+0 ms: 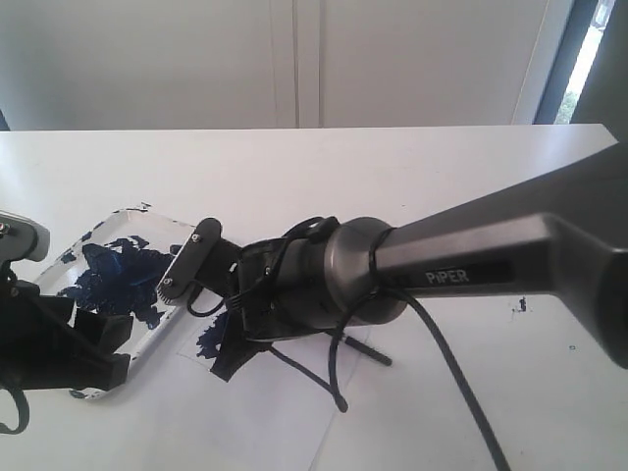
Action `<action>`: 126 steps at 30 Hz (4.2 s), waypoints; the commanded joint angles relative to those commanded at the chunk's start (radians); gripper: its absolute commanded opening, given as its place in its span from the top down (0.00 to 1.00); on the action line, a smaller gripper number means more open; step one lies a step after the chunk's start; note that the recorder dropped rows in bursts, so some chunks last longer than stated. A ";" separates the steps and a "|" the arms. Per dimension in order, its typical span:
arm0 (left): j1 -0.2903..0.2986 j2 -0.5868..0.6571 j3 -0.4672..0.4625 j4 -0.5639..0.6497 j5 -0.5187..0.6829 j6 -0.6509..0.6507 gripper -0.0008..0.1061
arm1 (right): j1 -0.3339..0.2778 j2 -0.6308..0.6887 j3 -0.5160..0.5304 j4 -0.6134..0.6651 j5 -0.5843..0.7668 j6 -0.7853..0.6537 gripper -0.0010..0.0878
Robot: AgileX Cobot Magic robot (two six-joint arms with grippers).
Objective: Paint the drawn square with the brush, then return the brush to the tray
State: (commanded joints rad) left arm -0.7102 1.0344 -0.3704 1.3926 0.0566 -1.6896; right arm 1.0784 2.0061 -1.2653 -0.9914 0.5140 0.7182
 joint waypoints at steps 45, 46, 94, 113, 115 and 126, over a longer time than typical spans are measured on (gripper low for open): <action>0.000 0.000 0.026 0.000 -0.028 0.014 0.38 | -0.147 -0.129 0.233 0.364 -0.052 -0.261 0.53; 0.000 0.000 0.026 0.000 -0.028 0.014 0.38 | -0.148 -0.129 0.233 0.373 -0.054 -0.261 0.53; 0.000 0.000 0.026 0.000 -0.037 0.014 0.39 | -0.151 -0.206 0.231 0.364 -0.091 -0.269 0.97; 0.000 0.002 0.026 0.000 -0.048 0.014 0.39 | 0.046 -0.392 0.136 0.334 0.647 -0.659 0.99; 0.000 0.002 0.026 0.000 -0.050 0.014 0.39 | 0.071 -0.392 0.124 0.334 0.707 -0.682 0.99; 0.000 0.014 0.026 -0.002 -0.142 -0.022 0.39 | 0.182 -0.392 0.101 0.296 0.707 -0.698 0.99</action>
State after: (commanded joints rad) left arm -0.7102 1.0481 -0.3449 1.3908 -0.0851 -1.7116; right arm 1.2601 1.6145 -1.1646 -0.6952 1.2211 0.0201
